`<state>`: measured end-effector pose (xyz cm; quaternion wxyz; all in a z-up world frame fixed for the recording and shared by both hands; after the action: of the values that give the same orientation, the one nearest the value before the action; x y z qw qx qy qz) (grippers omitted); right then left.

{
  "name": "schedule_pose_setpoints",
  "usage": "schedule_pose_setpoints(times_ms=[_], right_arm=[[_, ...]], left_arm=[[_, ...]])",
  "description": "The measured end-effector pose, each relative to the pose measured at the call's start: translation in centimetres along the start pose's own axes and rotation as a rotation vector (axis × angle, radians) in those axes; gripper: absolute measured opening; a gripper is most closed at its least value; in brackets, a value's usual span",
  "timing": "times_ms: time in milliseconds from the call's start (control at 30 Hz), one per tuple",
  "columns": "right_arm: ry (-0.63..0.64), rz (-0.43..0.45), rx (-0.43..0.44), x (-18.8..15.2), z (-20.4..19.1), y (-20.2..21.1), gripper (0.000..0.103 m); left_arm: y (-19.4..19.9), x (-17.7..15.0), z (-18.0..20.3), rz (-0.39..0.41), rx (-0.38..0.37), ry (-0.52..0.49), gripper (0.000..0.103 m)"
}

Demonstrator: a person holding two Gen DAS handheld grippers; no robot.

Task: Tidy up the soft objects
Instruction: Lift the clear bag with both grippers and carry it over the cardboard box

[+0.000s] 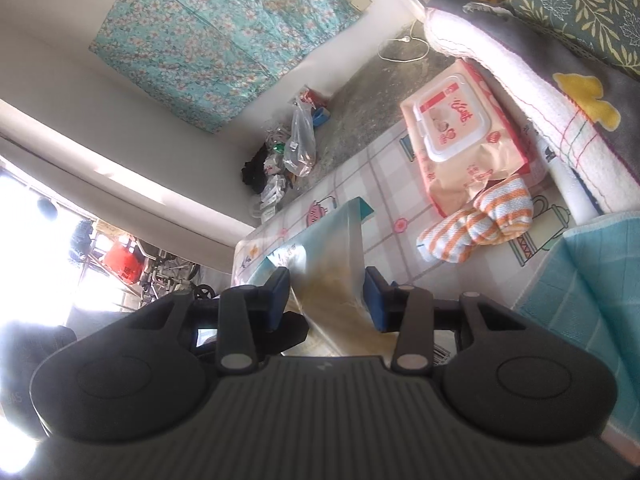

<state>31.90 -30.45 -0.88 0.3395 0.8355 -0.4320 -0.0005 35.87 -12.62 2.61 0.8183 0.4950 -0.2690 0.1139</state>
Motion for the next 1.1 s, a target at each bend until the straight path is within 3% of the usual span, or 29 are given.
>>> schedule_pose_setpoints(times_ms=[367, 633, 833, 1100], right_arm=[[0.093, -0.044, 0.134, -8.2, -11.8, 2.9, 0.04], [0.105, -0.194, 0.198, -16.5, -19.2, -2.9, 0.041], [0.056, -0.355, 0.153, -23.1, -21.5, -11.3, 0.042], [-0.077, -0.478, 0.032, -28.2, -19.3, -22.2, 0.043]], left_arm=[[14.0, -2.4, -4.1, 0.14, 0.047, 0.01, 0.018], [21.0, -5.6, -13.1, 0.181, 0.197, 0.108, 0.018], [21.1, -7.9, -21.4, 0.103, 0.295, 0.198, 0.019], [17.1, -9.9, -30.5, -0.031, 0.4, 0.267, 0.019]])
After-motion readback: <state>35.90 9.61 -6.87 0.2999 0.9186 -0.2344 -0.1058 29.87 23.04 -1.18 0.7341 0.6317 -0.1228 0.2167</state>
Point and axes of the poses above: each gripper's, at about its wrist camera, not at the fingertips, and y roughly against the way its jaws point, z to its right, x to its top, the point moved 4 cm from there along -y, roughly the way its jaws point, and after that the axes turned 10 degrees about -y, right-handed, at the moved point
